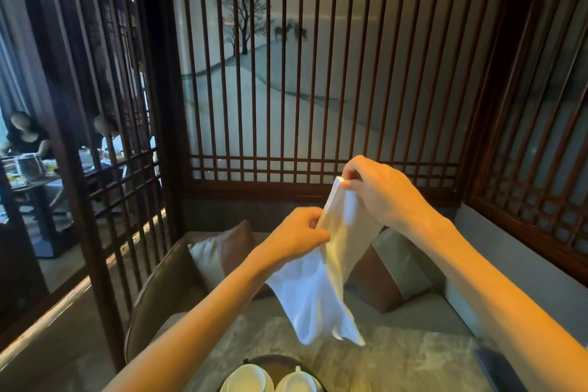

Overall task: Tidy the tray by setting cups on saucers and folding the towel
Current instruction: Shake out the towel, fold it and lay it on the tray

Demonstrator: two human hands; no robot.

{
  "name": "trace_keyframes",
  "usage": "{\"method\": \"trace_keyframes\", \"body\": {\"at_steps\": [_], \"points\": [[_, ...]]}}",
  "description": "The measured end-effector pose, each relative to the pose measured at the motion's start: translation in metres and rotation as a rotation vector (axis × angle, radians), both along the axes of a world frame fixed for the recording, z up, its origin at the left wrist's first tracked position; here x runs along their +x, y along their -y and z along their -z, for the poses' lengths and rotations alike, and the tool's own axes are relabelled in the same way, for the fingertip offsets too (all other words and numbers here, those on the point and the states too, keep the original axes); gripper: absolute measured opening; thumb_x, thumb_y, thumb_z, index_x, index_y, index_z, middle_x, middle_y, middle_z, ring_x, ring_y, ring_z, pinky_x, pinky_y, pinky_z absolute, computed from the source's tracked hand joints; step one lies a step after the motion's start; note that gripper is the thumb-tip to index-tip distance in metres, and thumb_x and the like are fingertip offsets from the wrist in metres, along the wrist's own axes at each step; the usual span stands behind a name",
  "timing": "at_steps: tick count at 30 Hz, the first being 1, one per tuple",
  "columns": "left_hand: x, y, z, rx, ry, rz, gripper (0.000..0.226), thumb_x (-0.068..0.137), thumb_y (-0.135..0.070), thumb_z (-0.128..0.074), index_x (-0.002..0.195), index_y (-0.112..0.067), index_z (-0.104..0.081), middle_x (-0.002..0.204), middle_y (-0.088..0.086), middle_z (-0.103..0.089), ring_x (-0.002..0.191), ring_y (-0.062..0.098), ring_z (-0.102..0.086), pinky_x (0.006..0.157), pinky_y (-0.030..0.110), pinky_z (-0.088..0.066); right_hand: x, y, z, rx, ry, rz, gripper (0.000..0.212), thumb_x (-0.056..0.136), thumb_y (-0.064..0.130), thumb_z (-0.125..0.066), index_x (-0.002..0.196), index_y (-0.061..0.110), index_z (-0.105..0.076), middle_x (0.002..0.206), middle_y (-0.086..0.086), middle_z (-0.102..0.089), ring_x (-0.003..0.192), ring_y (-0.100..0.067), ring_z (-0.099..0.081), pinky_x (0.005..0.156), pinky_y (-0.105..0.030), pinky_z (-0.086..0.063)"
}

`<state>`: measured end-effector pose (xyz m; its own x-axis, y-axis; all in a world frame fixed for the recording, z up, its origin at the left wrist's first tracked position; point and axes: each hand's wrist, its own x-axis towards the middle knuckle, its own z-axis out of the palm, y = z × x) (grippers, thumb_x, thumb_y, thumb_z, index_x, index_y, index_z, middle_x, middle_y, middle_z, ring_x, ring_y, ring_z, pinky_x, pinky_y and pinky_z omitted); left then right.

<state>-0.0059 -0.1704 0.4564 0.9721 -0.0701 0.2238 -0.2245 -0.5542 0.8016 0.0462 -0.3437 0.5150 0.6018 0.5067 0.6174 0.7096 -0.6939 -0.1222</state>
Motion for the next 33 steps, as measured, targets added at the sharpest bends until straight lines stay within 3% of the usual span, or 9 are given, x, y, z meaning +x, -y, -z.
{"method": "trace_keyframes", "body": {"at_steps": [4,7,14,17,20,22,24,28,33], "points": [[0.006,-0.008,0.042,0.101,-0.069,-0.015,0.021,0.083,-0.006,-0.057,0.1,0.0,-0.067,0.097,0.02,-0.068,0.084,0.021,-0.062,0.084,0.043,-0.054,0.007,0.019,-0.011,0.059,-0.047,-0.017,0.007,0.097,0.04,-0.051,0.092,0.036,-0.048,0.086,0.018,-0.053,0.075,0.001,-0.054,0.059,-0.015,-0.037],[0.005,-0.01,0.063,0.129,-0.134,0.029,0.024,0.087,-0.017,-0.06,0.098,0.004,-0.066,0.085,0.011,-0.061,0.079,0.014,-0.053,0.077,0.036,-0.043,0.009,0.031,-0.024,0.089,-0.052,-0.097,0.006,0.096,0.038,-0.052,0.095,0.033,-0.051,0.089,0.019,-0.055,0.082,0.001,-0.054,0.065,-0.016,-0.038],[0.006,-0.017,0.091,0.128,-0.189,0.047,0.033,0.088,-0.029,-0.069,0.104,0.0,-0.072,0.104,0.022,-0.07,0.098,0.036,-0.067,0.093,0.047,-0.052,0.018,0.049,-0.039,0.162,-0.064,-0.144,0.006,0.098,0.031,-0.054,0.101,0.026,-0.053,0.094,0.011,-0.057,0.087,0.001,-0.054,0.068,-0.015,-0.037],[0.009,-0.028,0.088,0.107,-0.11,-0.044,0.034,0.081,-0.032,-0.075,0.092,0.001,-0.073,0.087,0.017,-0.07,0.078,0.031,-0.064,0.086,0.051,-0.053,0.027,0.058,-0.037,0.196,-0.051,-0.142,0.008,0.098,0.03,-0.053,0.102,0.023,-0.052,0.093,0.008,-0.055,0.086,-0.002,-0.055,0.069,-0.014,-0.04],[0.01,-0.041,0.078,-0.041,0.004,-0.127,0.033,0.074,-0.035,-0.081,0.086,-0.006,-0.074,0.085,0.015,-0.072,0.077,0.027,-0.068,0.077,0.047,-0.056,0.035,0.072,-0.031,0.313,-0.038,-0.192,0.004,0.099,0.025,-0.053,0.102,0.023,-0.051,0.093,0.011,-0.055,0.085,0.002,-0.055,0.073,-0.007,-0.042],[0.008,-0.051,0.066,-0.203,0.084,-0.149,0.028,0.067,-0.041,-0.085,0.084,-0.021,-0.074,0.084,0.003,-0.074,0.075,0.01,-0.069,0.066,0.03,-0.058,0.041,0.083,-0.025,0.418,-0.033,-0.181,0.004,0.1,0.023,-0.053,0.102,0.026,-0.051,0.093,0.013,-0.055,0.083,0.003,-0.054,0.074,-0.006,-0.042],[0.005,-0.061,0.049,-0.389,0.142,-0.113,0.027,0.063,-0.044,-0.085,0.083,-0.03,-0.074,0.086,-0.008,-0.075,0.081,0.004,-0.071,0.067,0.019,-0.058,0.048,0.093,-0.019,0.538,-0.038,-0.139,0.003,0.099,0.024,-0.053,0.1,0.026,-0.052,0.091,0.016,-0.054,0.081,0.002,-0.053,0.073,-0.009,-0.042],[0.0,-0.072,0.02,-0.555,0.102,0.066,0.027,0.073,-0.048,-0.073,0.098,-0.037,-0.075,0.103,-0.007,-0.074,0.102,0.013,-0.07,0.076,0.023,-0.059,0.053,0.095,-0.001,0.676,-0.058,-0.111,0.003,0.097,0.026,-0.052,0.1,0.025,-0.052,0.089,0.02,-0.052,0.078,0.011,-0.053,0.067,-0.006,-0.043],[0.001,-0.068,0.005,-0.522,0.263,-0.012,0.024,0.082,-0.046,-0.064,0.102,-0.037,-0.072,0.105,-0.007,-0.073,0.102,0.013,-0.07,0.077,0.026,-0.061,0.053,0.092,0.011,0.85,-0.037,-0.095,0.009,0.098,0.019,-0.049,0.107,0.018,-0.048,0.093,0.017,-0.047,0.077,0.015,-0.05,0.068,-0.002,-0.041]]}}
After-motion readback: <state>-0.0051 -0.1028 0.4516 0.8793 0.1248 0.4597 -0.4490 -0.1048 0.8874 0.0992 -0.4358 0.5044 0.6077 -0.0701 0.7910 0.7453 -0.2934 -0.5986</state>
